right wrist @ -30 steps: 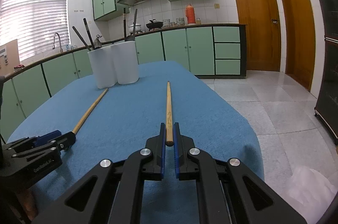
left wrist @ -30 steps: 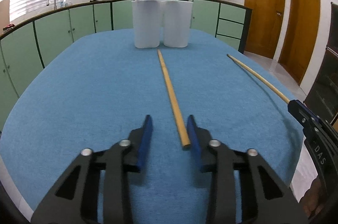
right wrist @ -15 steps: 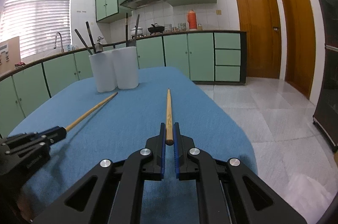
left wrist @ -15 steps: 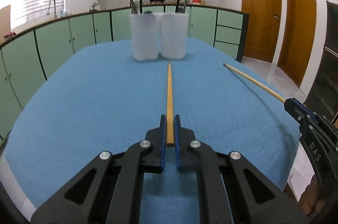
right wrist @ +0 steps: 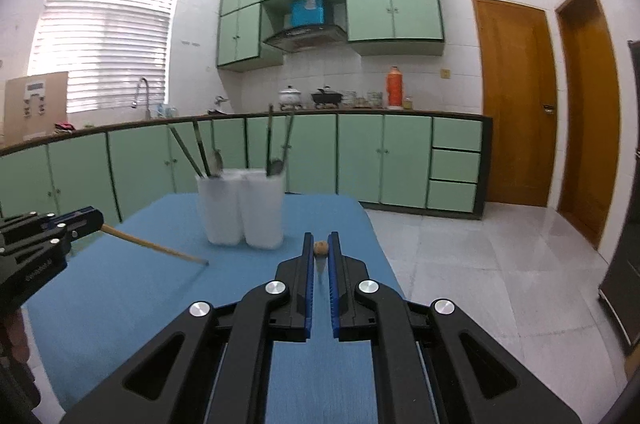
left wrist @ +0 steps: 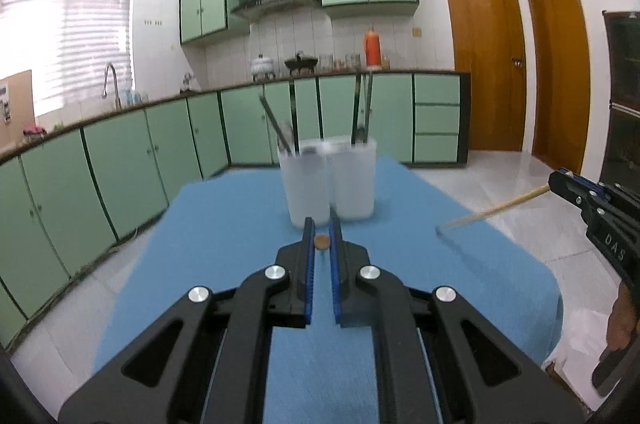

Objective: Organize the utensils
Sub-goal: 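Lift both wooden chopsticks upright and carry them over the white holder, then lower the wooden chopsticks into the holder and open both tools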

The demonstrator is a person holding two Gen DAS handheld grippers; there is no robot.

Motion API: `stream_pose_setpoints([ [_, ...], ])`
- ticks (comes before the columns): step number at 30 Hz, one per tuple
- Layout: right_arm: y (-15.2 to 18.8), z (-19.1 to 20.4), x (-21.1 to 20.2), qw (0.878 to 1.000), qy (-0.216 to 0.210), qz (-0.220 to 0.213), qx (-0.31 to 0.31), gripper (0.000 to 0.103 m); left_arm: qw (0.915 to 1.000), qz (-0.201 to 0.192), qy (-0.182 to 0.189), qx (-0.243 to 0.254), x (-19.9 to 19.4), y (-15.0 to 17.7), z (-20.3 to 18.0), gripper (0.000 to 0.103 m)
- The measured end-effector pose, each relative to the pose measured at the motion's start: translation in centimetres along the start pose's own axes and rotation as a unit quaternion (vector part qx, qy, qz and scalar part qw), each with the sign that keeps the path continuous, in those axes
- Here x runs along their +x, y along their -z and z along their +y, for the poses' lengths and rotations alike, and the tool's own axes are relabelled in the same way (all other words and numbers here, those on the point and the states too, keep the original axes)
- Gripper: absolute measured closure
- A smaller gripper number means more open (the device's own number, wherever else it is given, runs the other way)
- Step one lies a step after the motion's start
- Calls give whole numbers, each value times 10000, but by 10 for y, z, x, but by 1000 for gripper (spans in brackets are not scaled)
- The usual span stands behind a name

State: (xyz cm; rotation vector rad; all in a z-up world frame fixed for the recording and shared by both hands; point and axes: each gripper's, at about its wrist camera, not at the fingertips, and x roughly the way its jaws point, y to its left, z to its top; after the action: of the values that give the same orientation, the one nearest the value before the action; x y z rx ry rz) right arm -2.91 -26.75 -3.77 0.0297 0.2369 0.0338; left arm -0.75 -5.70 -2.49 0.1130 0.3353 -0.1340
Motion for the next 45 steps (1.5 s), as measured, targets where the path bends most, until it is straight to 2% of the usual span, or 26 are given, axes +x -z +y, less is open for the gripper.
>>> stream_pose_setpoints([
  [4,-33,-2,10,9996,-269,104,-46,96,9997,-219,97,41,-4,-25,3,97],
  [8,-59,-2,21,9978,-616,262,0,96,9992,-270,283,-10,-2,-44,7,97],
  [21,-129,20,55,9913,-1258,250,-312,96,9969,-508,589,67,18,-98,17,97],
  [30,-187,27,63,9884,-1491,-97,-271,96,9908,-1222,572,58,19,-157,20,97],
  [35,-222,29,81,9879,-1513,-291,-180,96,9864,-1572,473,-26,32,-191,19,97],
  [39,-240,34,111,9892,-1434,-240,-206,96,9867,-1565,434,-52,55,-208,18,97],
  [45,-240,48,168,9893,-1416,195,-281,96,9928,-1106,436,-132,111,-216,22,97],
])
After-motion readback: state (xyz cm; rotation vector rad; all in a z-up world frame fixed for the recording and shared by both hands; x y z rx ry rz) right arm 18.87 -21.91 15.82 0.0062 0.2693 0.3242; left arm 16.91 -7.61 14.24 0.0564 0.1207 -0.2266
